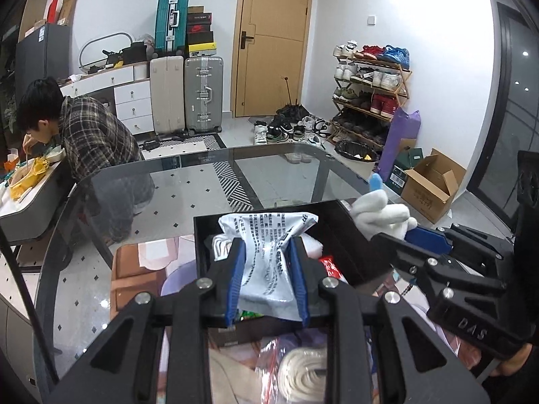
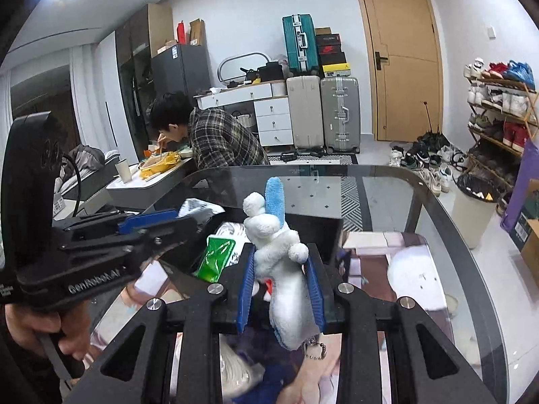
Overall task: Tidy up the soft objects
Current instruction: 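Lift the white packet and plush toy and carry both over the black box, then open left tool to drop the white packet while right tool releases the plush toy into the box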
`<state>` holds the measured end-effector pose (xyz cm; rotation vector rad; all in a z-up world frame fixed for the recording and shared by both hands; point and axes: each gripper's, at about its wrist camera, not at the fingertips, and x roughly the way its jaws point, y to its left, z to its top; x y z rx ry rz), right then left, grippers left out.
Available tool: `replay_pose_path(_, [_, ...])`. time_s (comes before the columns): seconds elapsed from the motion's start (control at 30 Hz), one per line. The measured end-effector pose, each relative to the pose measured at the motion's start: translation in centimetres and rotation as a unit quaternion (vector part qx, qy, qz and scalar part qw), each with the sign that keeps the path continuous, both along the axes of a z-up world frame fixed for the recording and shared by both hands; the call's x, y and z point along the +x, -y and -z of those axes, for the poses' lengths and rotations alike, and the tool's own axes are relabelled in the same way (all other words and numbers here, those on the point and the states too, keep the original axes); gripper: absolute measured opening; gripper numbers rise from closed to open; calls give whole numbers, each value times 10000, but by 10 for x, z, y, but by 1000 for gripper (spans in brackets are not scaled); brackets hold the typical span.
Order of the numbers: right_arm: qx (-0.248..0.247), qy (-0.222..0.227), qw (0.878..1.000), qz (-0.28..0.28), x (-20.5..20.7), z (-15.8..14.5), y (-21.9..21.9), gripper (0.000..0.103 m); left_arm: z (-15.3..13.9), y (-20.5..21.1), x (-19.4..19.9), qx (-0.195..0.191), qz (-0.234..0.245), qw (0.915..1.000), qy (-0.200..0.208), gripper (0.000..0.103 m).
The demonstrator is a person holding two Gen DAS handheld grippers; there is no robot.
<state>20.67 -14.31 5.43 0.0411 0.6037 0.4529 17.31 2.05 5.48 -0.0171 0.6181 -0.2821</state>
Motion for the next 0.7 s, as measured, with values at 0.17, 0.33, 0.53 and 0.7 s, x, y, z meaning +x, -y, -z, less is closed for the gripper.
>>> replay_pose_path(0.17, [12, -32, 10000, -27, 17, 4, -10, 28, 6, -1, 13, -52, -47, 10000, 8, 25])
replay_pose_path(0.33, [-1, -95, 10000, -1, 29, 10, -14, 28, 13, 1, 23, -18, -82, 10000, -32, 25])
replay_pose_path(0.53, [-35, -236, 9997, 73, 44, 19, -16, 28, 21, 4, 31, 90, -100, 9999, -61, 25])
replay_pose_path(0.7, [-79, -339, 9994, 71, 53, 27, -18, 28, 28, 9, 38, 160, -79, 9998, -126, 25])
